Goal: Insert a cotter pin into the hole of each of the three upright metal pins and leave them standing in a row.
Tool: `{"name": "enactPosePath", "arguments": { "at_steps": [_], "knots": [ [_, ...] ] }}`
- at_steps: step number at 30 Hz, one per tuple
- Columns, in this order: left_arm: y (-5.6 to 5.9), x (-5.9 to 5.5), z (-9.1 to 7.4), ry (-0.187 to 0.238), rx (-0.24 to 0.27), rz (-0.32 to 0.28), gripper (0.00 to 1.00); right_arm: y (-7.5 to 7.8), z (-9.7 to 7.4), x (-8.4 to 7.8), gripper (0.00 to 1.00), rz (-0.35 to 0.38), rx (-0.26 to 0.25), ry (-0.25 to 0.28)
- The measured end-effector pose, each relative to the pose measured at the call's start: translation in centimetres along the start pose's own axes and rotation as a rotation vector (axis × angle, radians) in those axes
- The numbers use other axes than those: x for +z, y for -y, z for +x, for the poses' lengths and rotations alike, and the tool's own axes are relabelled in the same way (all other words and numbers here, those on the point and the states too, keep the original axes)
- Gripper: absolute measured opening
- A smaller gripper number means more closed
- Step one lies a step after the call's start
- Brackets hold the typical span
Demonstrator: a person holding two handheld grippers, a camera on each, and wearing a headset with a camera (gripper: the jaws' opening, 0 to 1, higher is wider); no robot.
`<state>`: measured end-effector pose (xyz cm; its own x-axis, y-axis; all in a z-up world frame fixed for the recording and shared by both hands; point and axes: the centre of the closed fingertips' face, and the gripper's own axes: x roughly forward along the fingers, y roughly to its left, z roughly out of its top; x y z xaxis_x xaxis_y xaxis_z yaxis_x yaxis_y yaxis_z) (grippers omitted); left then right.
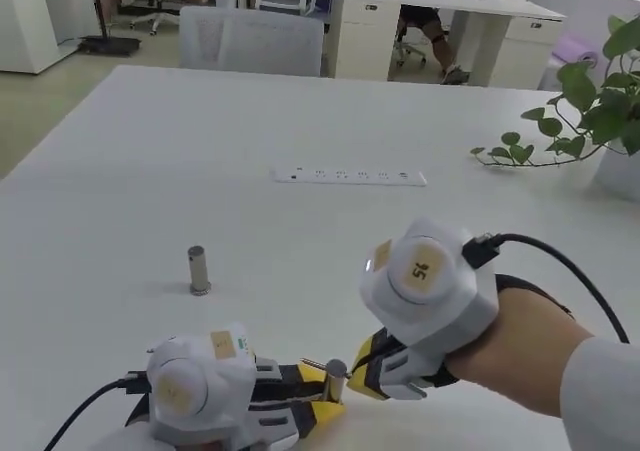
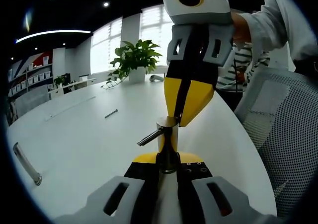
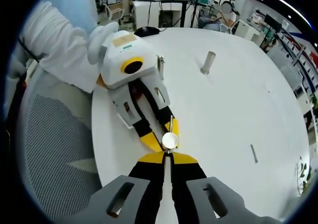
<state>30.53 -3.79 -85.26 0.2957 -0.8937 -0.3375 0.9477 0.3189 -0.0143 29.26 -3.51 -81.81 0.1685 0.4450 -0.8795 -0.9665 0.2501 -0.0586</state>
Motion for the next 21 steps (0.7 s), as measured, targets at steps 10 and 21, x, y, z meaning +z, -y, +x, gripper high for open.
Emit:
{"name": "enactPosePath", "arguments": {
  "at_steps": [10, 21],
  "knots": [
    [-0.12, -0.25, 0.16, -0.016, -0.001, 0.002, 0.14, 0.33, -0.24, -0.66, 0.13, 0.033, -0.010, 0.005],
    [-0.25, 0.31, -0.43, -0.003, 0.004, -0.030, 0.26, 0.30, -0.18, -0.74, 0.17, 0.055, -0.004, 0.027]
  ]
}}
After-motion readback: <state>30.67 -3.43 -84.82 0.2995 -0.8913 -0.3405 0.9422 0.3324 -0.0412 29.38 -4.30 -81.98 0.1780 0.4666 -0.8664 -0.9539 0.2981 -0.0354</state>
